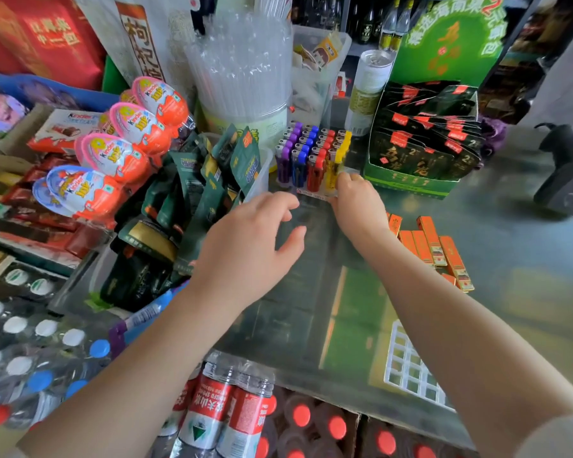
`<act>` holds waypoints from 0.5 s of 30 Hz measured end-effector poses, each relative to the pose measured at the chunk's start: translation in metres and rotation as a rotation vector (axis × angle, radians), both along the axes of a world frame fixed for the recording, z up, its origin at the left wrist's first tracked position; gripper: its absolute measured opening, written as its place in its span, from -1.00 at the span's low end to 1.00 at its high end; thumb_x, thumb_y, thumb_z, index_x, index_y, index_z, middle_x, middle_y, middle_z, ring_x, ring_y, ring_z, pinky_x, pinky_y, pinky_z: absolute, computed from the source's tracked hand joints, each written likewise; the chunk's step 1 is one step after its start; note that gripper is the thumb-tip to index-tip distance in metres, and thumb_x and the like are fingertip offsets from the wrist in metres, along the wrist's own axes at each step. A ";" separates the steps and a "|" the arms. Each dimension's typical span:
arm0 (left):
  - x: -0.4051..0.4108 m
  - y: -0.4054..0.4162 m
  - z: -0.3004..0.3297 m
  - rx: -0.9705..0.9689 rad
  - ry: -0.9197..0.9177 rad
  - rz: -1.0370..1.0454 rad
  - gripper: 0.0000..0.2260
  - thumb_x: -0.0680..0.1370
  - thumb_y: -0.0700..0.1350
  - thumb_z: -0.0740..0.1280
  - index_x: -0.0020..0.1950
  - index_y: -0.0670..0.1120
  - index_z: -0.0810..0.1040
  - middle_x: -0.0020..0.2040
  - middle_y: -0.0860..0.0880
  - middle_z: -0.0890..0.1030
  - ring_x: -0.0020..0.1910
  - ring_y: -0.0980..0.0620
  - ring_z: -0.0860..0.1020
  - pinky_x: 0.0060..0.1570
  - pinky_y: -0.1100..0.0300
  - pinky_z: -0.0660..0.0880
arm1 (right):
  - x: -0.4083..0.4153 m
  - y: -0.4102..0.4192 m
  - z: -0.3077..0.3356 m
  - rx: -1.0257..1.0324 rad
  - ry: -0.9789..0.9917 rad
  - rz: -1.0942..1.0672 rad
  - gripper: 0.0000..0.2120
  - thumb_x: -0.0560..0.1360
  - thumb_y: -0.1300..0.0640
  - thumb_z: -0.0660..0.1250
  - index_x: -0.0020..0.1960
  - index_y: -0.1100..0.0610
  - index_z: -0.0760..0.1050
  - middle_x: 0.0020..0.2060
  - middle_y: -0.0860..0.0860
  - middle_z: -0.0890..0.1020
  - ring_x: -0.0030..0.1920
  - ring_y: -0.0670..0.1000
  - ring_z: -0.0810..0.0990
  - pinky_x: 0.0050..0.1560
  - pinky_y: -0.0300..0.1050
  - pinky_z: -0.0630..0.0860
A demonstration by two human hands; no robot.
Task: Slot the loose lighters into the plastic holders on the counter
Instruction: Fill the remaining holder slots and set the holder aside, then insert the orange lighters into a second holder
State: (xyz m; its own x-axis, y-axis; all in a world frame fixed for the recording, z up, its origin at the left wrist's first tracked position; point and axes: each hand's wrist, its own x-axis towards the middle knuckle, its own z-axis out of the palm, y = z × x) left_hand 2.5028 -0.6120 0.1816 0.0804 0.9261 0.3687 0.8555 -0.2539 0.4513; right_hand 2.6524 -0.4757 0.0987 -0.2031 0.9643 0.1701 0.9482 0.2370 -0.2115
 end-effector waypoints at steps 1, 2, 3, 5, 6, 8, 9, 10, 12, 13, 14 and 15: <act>0.000 0.001 -0.001 -0.006 0.021 -0.026 -0.66 0.45 0.07 0.19 0.09 -0.08 0.54 -0.10 0.06 0.60 -0.23 0.04 0.55 -0.33 0.18 0.48 | -0.001 0.004 0.000 0.001 0.004 -0.008 -0.77 0.45 0.36 0.27 0.10 0.33 0.38 0.02 0.27 0.54 0.02 0.27 0.51 -0.11 0.02 0.46; 0.001 0.001 -0.003 -0.015 0.039 -0.050 -0.66 0.45 0.08 0.17 0.08 -0.07 0.54 -0.11 0.07 0.60 -0.23 0.04 0.55 -0.36 0.19 0.47 | -0.001 0.008 0.000 0.001 0.009 -0.018 -0.77 0.46 0.36 0.27 0.10 0.33 0.38 0.02 0.27 0.54 0.02 0.27 0.51 -0.11 0.03 0.46; 0.003 0.001 -0.004 -0.028 0.051 -0.065 -0.67 0.45 0.07 0.19 0.08 -0.07 0.54 -0.12 0.07 0.61 -0.23 0.05 0.56 -0.39 0.23 0.44 | 0.000 0.013 0.000 0.001 0.016 -0.029 -0.79 0.46 0.37 0.27 0.09 0.33 0.38 0.03 0.27 0.54 0.03 0.28 0.51 -0.11 0.04 0.46; 0.007 -0.001 -0.008 -0.047 0.059 -0.090 -0.71 0.44 0.04 0.24 0.06 -0.07 0.55 -0.12 0.07 0.61 -0.23 0.06 0.57 -0.43 0.29 0.38 | 0.004 0.018 0.002 -0.021 0.030 -0.044 -0.80 0.47 0.37 0.26 0.09 0.32 0.40 0.05 0.27 0.52 0.05 0.28 0.50 -0.10 0.04 0.46; 0.010 -0.003 -0.010 -0.055 0.057 -0.114 -0.71 0.44 0.04 0.23 0.06 -0.07 0.55 -0.13 0.07 0.61 -0.23 0.06 0.57 -0.43 0.28 0.41 | 0.007 0.019 0.004 -0.046 0.040 -0.037 -0.80 0.47 0.35 0.26 0.10 0.32 0.41 0.07 0.27 0.51 0.07 0.28 0.49 -0.07 0.04 0.47; 0.016 -0.007 -0.016 -0.085 0.050 -0.202 -0.69 0.44 0.05 0.18 0.04 -0.08 0.55 -0.14 0.06 0.61 -0.24 0.06 0.57 -0.39 0.23 0.47 | 0.015 0.013 0.010 -0.103 0.102 0.008 -0.77 0.50 0.25 0.26 0.14 0.31 0.44 0.16 0.25 0.47 0.10 0.27 0.48 0.03 0.05 0.46; 0.021 -0.010 -0.021 -0.117 0.052 -0.261 -0.68 0.43 0.06 0.17 0.04 -0.08 0.55 -0.14 0.06 0.61 -0.24 0.05 0.57 -0.37 0.22 0.48 | 0.020 0.005 0.015 -0.106 0.150 0.033 -0.75 0.52 0.19 0.25 0.15 0.29 0.46 0.19 0.22 0.46 0.11 0.26 0.48 0.06 0.06 0.45; 0.025 -0.014 -0.026 -0.158 0.066 -0.321 -0.67 0.43 0.06 0.17 0.04 -0.08 0.55 -0.13 0.05 0.61 -0.23 0.04 0.58 -0.35 0.21 0.50 | 0.028 -0.004 0.019 -0.085 0.197 0.058 -0.75 0.53 0.17 0.23 0.15 0.26 0.47 0.18 0.20 0.48 0.10 0.24 0.49 0.07 0.05 0.45; 0.033 -0.023 -0.040 -0.235 0.118 -0.424 -0.64 0.42 0.06 0.16 0.07 -0.10 0.55 -0.11 0.01 0.61 -0.18 -0.01 0.59 -0.28 0.19 0.51 | 0.049 -0.029 0.025 -0.036 0.268 0.120 -0.79 0.53 0.18 0.22 0.10 0.23 0.51 0.08 0.16 0.55 0.02 0.17 0.52 0.01 0.00 0.45; 0.037 -0.027 -0.047 -0.261 0.142 -0.466 -0.62 0.42 0.07 0.16 0.10 -0.11 0.54 -0.08 -0.02 0.61 -0.13 -0.04 0.59 -0.24 0.18 0.52 | 0.062 -0.042 0.025 -0.030 0.286 0.147 -0.82 0.52 0.19 0.23 0.04 0.22 0.54 -0.01 0.15 0.59 -0.04 0.14 0.53 -0.04 -0.05 0.44; 0.042 -0.031 -0.054 -0.289 0.153 -0.499 -0.59 0.43 0.08 0.16 0.14 -0.12 0.52 -0.02 -0.04 0.60 -0.07 -0.05 0.58 -0.18 0.15 0.54 | 0.074 -0.055 0.025 -0.035 0.293 0.166 -0.85 0.52 0.19 0.24 -0.02 0.21 0.56 -0.10 0.13 0.61 -0.11 0.11 0.53 -0.09 -0.08 0.42; 0.048 -0.036 -0.058 -0.323 0.149 -0.522 -0.57 0.44 0.09 0.19 0.20 -0.12 0.48 0.08 -0.05 0.57 0.03 -0.05 0.55 -0.07 0.12 0.53 | 0.086 -0.069 0.025 -0.042 0.295 0.177 -0.87 0.51 0.20 0.26 -0.07 0.20 0.57 -0.17 0.12 0.62 -0.17 0.08 0.53 -0.14 -0.09 0.41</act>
